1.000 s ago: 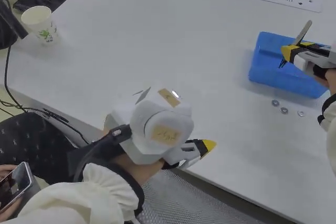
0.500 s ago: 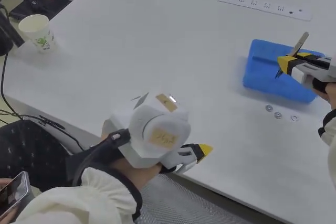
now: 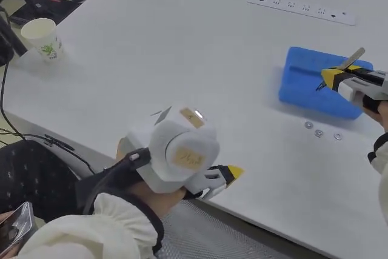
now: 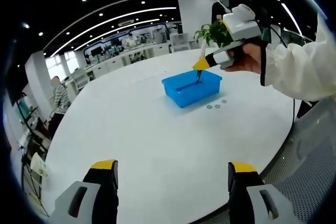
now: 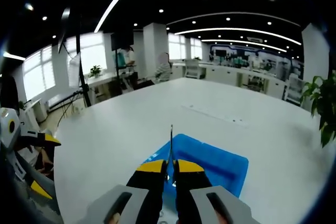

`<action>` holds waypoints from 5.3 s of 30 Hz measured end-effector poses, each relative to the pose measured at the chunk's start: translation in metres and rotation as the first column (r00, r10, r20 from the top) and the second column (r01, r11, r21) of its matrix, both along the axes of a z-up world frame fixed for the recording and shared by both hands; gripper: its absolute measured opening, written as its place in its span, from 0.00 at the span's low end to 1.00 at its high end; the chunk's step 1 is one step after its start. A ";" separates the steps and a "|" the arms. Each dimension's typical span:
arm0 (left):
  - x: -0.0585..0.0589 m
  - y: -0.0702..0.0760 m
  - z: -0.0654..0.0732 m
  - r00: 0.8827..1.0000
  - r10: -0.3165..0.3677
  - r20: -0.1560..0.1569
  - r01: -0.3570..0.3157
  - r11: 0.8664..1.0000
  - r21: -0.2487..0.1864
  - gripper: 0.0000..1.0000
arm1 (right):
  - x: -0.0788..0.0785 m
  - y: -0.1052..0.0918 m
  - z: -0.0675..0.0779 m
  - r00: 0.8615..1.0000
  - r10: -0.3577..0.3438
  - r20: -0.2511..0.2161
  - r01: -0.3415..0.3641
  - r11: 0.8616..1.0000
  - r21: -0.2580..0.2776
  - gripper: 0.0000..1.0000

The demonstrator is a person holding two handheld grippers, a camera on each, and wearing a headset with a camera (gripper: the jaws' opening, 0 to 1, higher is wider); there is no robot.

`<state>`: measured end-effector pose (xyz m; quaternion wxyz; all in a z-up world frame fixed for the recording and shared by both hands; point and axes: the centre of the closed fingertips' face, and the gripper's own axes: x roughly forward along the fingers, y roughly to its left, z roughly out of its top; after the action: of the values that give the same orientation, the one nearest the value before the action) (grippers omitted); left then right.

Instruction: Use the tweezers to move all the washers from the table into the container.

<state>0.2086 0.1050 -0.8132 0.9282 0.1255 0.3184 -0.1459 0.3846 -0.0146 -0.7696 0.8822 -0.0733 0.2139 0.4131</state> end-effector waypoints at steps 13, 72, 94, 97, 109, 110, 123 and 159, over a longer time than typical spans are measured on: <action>-0.001 -0.006 0.001 1.000 -0.027 0.000 0.027 1.000 -0.009 0.90 | -0.026 -0.012 -0.008 1.000 0.023 -0.012 -0.023 1.000 -0.012 0.04; -0.003 -0.004 -0.004 0.999 -0.026 -0.023 0.026 1.000 0.010 0.88 | -0.029 -0.020 -0.063 0.997 -0.013 -0.080 0.008 0.998 -0.058 0.02; -0.002 -0.002 -0.002 1.000 -0.017 -0.009 0.017 1.000 0.010 0.88 | -0.030 -0.012 -0.063 0.998 -0.008 -0.065 -0.001 0.991 -0.137 0.01; -0.002 -0.002 -0.002 1.000 -0.017 -0.012 0.017 1.000 0.012 0.88 | -0.027 -0.015 -0.063 0.996 -0.016 -0.093 0.004 0.992 -0.126 0.01; -0.003 -0.001 -0.003 1.000 -0.017 -0.018 0.017 1.000 0.017 0.86 | -0.032 -0.016 -0.039 0.997 0.025 -0.079 -0.034 0.993 -0.113 0.02; -0.003 -0.001 -0.003 1.000 -0.017 -0.018 0.017 1.000 0.019 0.86 | -0.031 -0.016 -0.036 0.997 0.027 -0.069 -0.035 0.993 -0.114 0.02; -0.002 -0.002 -0.001 1.000 -0.018 -0.010 0.018 1.000 0.005 0.86 | -0.022 -0.012 0.005 0.998 0.056 -0.011 -0.057 0.996 -0.072 0.02; -0.005 -0.004 -0.007 0.999 -0.028 -0.040 0.028 1.000 0.013 0.86 | 0.033 -0.007 -0.033 0.999 0.045 0.006 -0.044 0.992 -0.116 0.02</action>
<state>0.2038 0.1009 -0.8206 0.9188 0.1333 0.3359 -0.1590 0.4172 -0.0213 -0.8030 0.8678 -0.1308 0.2321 0.4194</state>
